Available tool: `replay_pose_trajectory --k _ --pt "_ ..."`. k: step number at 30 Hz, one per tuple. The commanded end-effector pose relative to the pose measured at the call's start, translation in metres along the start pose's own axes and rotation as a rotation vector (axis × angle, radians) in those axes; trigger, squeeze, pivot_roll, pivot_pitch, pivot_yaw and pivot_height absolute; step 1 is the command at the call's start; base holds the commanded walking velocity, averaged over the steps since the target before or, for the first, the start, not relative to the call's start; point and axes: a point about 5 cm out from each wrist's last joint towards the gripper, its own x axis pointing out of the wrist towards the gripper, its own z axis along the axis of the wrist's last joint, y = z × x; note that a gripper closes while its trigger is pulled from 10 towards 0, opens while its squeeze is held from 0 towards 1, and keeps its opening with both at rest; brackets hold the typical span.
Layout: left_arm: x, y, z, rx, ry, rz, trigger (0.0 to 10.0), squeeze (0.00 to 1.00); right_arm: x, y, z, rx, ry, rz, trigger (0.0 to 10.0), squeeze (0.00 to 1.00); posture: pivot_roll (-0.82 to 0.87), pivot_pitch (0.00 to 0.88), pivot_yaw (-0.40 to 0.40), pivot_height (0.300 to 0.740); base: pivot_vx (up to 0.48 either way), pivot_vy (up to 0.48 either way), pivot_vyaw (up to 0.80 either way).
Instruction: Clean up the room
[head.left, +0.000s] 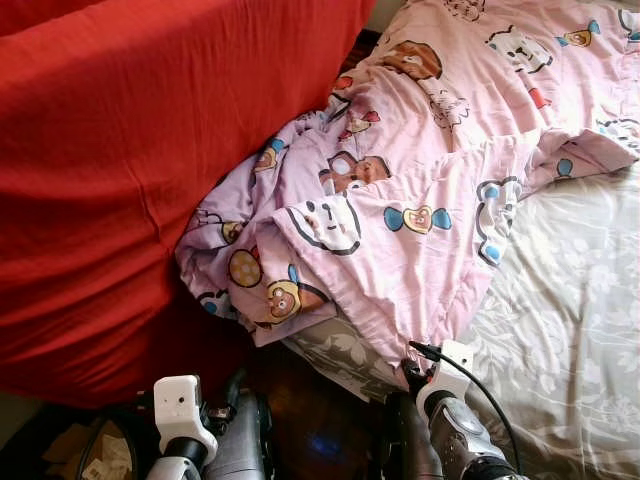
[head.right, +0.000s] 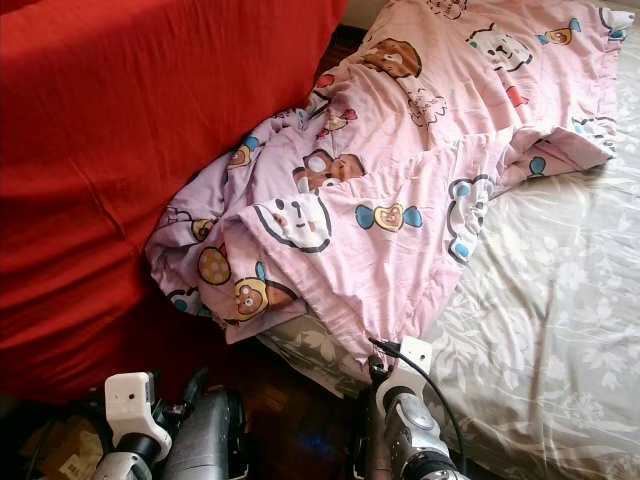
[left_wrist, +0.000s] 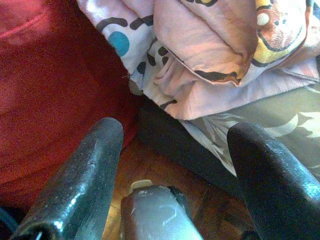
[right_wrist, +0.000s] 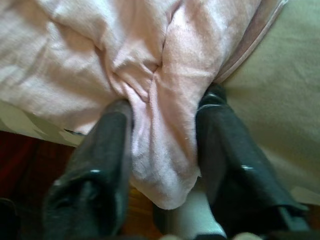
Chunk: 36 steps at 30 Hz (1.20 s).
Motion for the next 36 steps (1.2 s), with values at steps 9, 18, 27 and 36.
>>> replay_pose_trajectory --k 9,18,27,36 --pt "0.014 0.002 -0.006 -0.018 0.025 0.022 10.0 0.00 -0.001 0.001 -0.009 -0.022 0.040 0.012 0.0 0.00 0.09 0.190 -0.015 0.618 0.000 0.000 0.00" --pt "0.031 0.003 0.000 -0.026 -0.001 0.026 10.0 0.00 -0.005 -0.016 -0.012 -0.006 0.033 -0.040 0.0 0.00 0.05 0.110 -0.021 0.618 0.000 0.000 0.00" --pt "0.040 0.011 0.004 -0.011 -0.014 0.034 10.0 0.00 -0.006 -0.025 0.001 -0.040 -0.056 -0.042 0.0 0.00 0.04 0.076 -0.021 0.618 0.000 0.000 0.00" --pt "0.035 0.024 -0.009 0.003 0.024 0.070 10.0 0.00 -0.011 -0.040 0.006 -0.062 -0.142 -0.049 0.0 0.00 0.01 0.049 -0.016 0.618 0.000 0.000 0.00"
